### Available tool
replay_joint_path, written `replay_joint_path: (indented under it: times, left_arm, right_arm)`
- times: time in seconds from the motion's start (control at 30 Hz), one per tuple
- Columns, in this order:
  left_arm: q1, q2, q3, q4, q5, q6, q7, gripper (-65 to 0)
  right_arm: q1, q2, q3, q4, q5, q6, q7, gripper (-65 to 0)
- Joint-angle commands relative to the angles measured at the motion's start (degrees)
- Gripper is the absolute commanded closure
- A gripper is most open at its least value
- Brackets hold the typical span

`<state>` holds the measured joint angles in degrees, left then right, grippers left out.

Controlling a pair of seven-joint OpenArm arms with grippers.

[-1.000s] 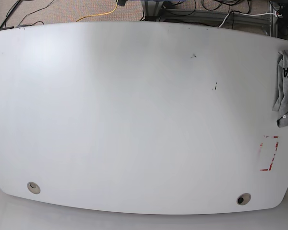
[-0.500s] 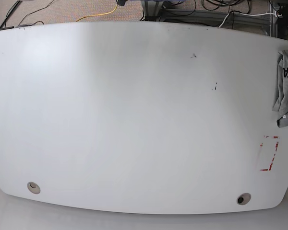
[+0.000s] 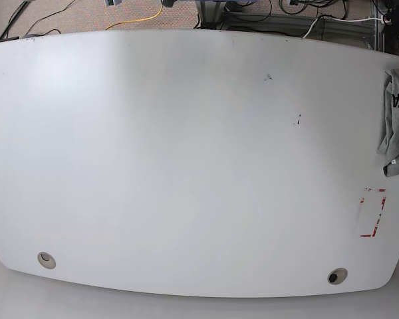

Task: Layout the t-shirt on the table in an organized manner, then fold the t-shirt properly

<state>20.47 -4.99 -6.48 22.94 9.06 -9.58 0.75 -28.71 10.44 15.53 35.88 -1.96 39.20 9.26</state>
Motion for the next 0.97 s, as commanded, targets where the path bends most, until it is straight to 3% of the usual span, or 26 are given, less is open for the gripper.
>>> replay_joint_path:
  times: [0.0, 0.17, 0.3, 0.57, 0.7, 0.93]
  left_arm:
    - [-2.05, -0.24, 0.02, -3.11, 0.13, 0.84, 0.17, -10.0]
    - [-5.22, -0.24, -0.07, -6.19, 0.13, 0.92, 0.17, -10.0]
    - [-6.01, -0.24, -0.07, -7.51, -0.05, 0.92, 0.17, -10.0]
    - [-6.01, -0.06, -0.16, -7.33, -0.22, 1.19, 0.17, -10.1]
    - [-6.10, 0.03, -0.07, -7.25, 0.04, 5.32, -0.01, -10.1]
    - [-7.15, 0.12, 0.02, -7.25, 0.04, 5.85, -0.01, -10.3]
  right_arm:
    - [-0.08, -0.11, 0.08, -0.05, -1.96, -0.83, 0.28, -8.1]
    - [1.59, -0.99, 0.08, -0.14, -4.86, -5.13, -2.00, -8.6]
    - [2.91, -1.16, 0.08, -0.14, -5.03, -6.45, -5.43, -8.6]
    - [4.23, -2.66, 0.08, -0.14, -5.56, -6.63, -6.66, -8.6]
    - [4.31, -3.45, 0.08, -0.14, -5.56, -6.63, -6.75, -8.6]
    - [5.28, -4.24, 0.08, -0.14, -5.56, -6.63, -6.75, -8.6]
